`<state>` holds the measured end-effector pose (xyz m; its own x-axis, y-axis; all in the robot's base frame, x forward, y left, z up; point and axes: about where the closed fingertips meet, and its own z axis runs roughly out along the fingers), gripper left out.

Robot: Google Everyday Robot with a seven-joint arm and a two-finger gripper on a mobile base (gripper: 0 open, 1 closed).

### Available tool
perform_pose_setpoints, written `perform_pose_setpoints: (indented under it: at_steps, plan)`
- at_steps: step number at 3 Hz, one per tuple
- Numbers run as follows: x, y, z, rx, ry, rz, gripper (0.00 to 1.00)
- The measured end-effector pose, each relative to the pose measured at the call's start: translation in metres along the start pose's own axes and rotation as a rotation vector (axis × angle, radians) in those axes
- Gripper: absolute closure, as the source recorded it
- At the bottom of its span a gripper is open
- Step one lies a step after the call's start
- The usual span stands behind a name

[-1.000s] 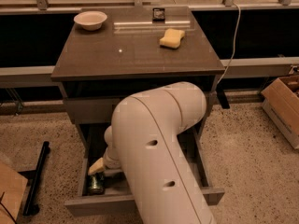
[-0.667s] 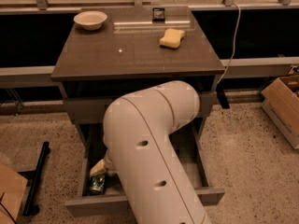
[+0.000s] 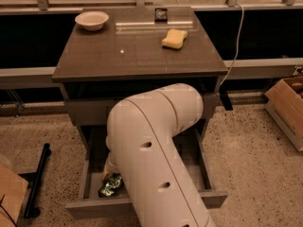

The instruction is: Pick green can from middle drawer and place on counter

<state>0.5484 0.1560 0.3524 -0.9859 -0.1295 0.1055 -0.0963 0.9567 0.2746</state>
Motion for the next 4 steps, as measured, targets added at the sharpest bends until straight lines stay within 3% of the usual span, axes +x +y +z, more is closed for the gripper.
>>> perform_pose_setpoints:
  at_steps: [2, 3, 4]
  plan:
    - [0.0, 0.001, -0.004, 0.0, 0.0, 0.0, 0.88]
    - [0.0, 0.001, -0.005, 0.0, 0.0, 0.0, 1.0]
    - [0.0, 0.0, -0.023, -0.089, -0.033, -0.009, 1.0]
